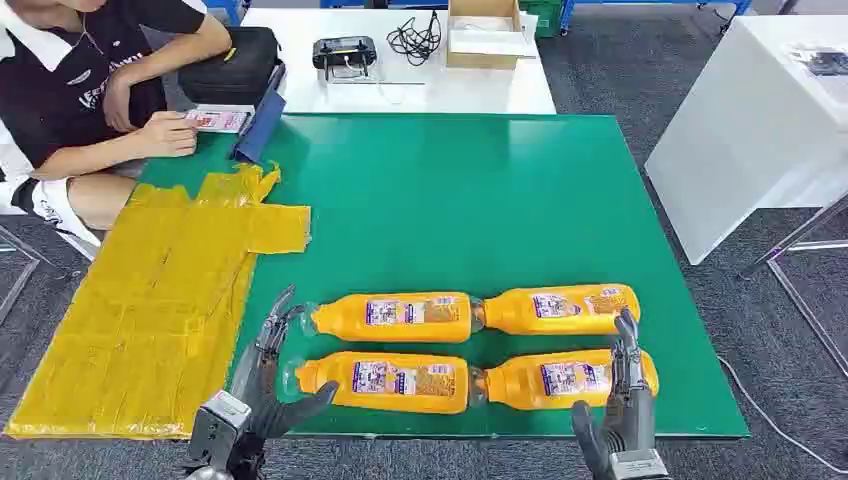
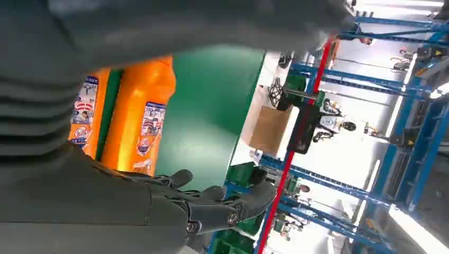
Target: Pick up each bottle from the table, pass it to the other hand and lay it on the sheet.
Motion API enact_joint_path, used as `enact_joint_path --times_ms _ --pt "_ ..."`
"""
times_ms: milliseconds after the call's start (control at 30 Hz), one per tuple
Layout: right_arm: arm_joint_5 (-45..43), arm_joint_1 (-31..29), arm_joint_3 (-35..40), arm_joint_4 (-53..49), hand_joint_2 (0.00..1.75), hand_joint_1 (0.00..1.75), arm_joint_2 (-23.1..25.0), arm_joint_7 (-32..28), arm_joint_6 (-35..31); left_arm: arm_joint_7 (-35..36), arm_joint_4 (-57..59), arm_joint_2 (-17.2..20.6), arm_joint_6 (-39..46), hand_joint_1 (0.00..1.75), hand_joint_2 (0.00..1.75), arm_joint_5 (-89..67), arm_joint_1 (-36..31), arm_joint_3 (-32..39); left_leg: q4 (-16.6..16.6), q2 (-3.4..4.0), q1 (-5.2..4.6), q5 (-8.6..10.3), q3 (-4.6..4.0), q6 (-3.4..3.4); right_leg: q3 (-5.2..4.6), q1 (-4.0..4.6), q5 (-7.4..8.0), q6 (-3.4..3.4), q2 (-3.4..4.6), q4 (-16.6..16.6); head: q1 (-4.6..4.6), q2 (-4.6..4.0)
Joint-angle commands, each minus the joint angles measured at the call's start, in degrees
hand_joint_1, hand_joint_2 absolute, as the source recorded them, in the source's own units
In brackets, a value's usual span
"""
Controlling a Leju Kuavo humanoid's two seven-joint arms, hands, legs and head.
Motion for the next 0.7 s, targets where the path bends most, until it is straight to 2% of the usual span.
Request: enact_joint_path --times_ms 33,67,233,267,300,333,367,400,433,533,700 --pt "-2.6 -2.8 2.1 2.1 0.00 0.00 0.8 -7.2 2.2 -6.4 2.5 -0.1 7.3 0.00 1.75 -7.2 -2.7 -1.2 -0.1 0.02 0.03 -0.02 0.13 -0.06 0.13 0.03 -0.01 -0.04 0.04 -0.1 0.00 0.00" --pt "-2.6 -2.8 2.1 2.1 0.00 0.00 0.8 -7.2 2.2 -6.4 2.5 -0.1 7.3 0.00 1.75 -7.2 -2.7 -1.2 -0.1 0.04 0.06 -0.08 0.33 -0.12 0.33 0.05 -0.05 -0.08 0.07 -0.1 0.00 0.00" --pt "-2.6 -2.8 2.1 2.1 0.00 0.00 0.8 -7.2 2.2 -6.4 2.5 -0.1 7.3 0.00 1.75 -7.2 -2.7 -1.2 -0.1 0.03 0.03 -0.02 0.12 -0.06 0.12 0.03 -0.01 -0.04 0.04 -0.1 0.00 0.00" --pt "-2.0 -4.3 3.5 3.7 0.00 0.00 1.9 -7.3 1.4 -5.4 4.3 -1.4 11.3 0.00 1.75 -10.7 -4.1 -3.0 -0.1 0.04 0.04 -0.06 0.25 -0.10 0.25 0.04 -0.04 -0.07 0.07 -0.1 0.00 0.00" --pt "-2.0 -4.3 3.5 3.7 0.00 0.00 1.9 -7.3 1.4 -5.4 4.3 -1.4 11.3 0.00 1.75 -10.7 -4.1 -3.0 -0.1 0.03 0.03 -0.04 0.18 -0.07 0.18 0.02 -0.02 -0.05 0.05 -0.1 0.00 0.00" --pt "-1.0 -5.9 4.8 4.9 1.75 0.00 2.9 -6.6 0.0 -4.4 5.6 -2.2 12.3 0.00 1.75 -11.5 -5.7 -4.2 -0.1 0.04 0.06 -0.07 0.27 -0.11 0.28 0.05 -0.04 -0.07 0.07 -0.1 0.00 0.00" --pt "-1.0 -5.9 4.8 4.9 1.75 0.23 2.9 -6.6 0.0 -4.4 5.6 -2.2 12.3 0.00 1.75 -11.5 -5.7 -4.2 -0.1 0.04 0.05 -0.05 0.22 -0.09 0.22 0.04 -0.03 -0.06 0.06 -0.1 0.00 0.00" --pt "-1.0 -5.9 4.8 4.9 1.75 1.36 2.9 -6.6 0.0 -4.4 5.6 -2.2 12.3 1.20 1.75 -11.5 -5.7 -4.2 -0.1 0.03 0.03 -0.03 0.16 -0.07 0.16 0.03 -0.02 -0.05 0.05 -0.1 0.00 0.00" --pt "-1.0 -5.9 4.8 4.9 1.75 1.43 2.9 -6.6 0.0 -4.4 5.6 -2.2 12.3 1.75 1.75 -11.5 -5.7 -4.2 -0.1 0.04 0.06 -0.07 0.31 -0.12 0.32 0.05 -0.05 -0.08 0.07 -0.1 0.00 0.00" --pt "-0.2 -7.2 6.2 6.0 1.75 1.69 3.6 -5.1 -1.7 -2.5 6.8 -2.8 13.0 1.75 1.75 -11.4 -6.9 -5.4 -0.1 0.04 0.05 -0.06 0.28 -0.11 0.28 0.04 -0.04 -0.08 0.07 -0.1 0.00 0.00" --pt "0.2 -8.4 7.7 6.9 1.75 1.69 3.9 -3.9 -3.3 -1.3 7.8 -3.0 13.8 1.75 1.75 -11.1 -8.0 -6.7 -0.1 0.02 0.04 -0.04 0.17 -0.08 0.18 0.04 -0.02 -0.05 0.04 -0.1 0.00 0.00"
